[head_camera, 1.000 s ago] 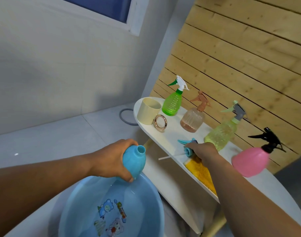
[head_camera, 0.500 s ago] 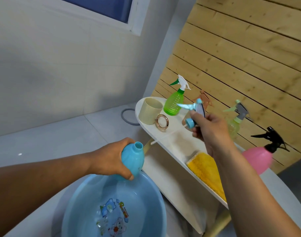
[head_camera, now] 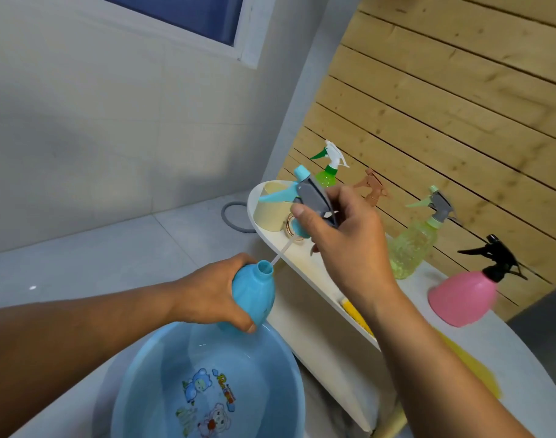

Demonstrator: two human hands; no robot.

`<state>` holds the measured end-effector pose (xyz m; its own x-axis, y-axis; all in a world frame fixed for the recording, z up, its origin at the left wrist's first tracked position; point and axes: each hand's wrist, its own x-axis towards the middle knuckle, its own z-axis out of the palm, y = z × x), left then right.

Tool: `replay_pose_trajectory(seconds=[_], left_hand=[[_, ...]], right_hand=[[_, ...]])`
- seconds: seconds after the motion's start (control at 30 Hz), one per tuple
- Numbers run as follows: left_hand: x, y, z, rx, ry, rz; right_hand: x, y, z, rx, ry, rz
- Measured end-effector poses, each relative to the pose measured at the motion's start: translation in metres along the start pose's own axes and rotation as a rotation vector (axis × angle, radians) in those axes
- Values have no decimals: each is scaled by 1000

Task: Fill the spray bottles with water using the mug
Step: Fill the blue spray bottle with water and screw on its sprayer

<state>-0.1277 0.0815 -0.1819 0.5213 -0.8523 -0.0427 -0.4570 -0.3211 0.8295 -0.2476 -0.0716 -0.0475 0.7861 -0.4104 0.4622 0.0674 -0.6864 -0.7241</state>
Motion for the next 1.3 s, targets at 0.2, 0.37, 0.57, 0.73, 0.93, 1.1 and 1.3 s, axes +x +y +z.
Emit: replay_pose_trajectory(seconds=[0.2, 0.37, 0.57, 0.73, 0.93, 1.1, 1.3], left_hand=[[7, 15, -1, -19, 25, 51], [18, 37, 2, -36, 36, 118], [20, 53, 1, -5, 24, 141], [19, 56, -4, -42, 25, 128], [24, 59, -15, -104, -21, 115], [33, 63, -24, -141, -89, 133], [55, 75, -29, -161, -87, 149]], right_hand=[[-5, 3, -2, -12, -132, 22], [-4, 7, -15, -106, -263, 27], [1, 6, -31, -84, -346, 21], [2, 7, -35, -100, -419, -37], [14, 12, -36, -8, -465, -5], [29, 13, -42, -13, -472, -13], [46, 9, -59, -29, -475, 19]])
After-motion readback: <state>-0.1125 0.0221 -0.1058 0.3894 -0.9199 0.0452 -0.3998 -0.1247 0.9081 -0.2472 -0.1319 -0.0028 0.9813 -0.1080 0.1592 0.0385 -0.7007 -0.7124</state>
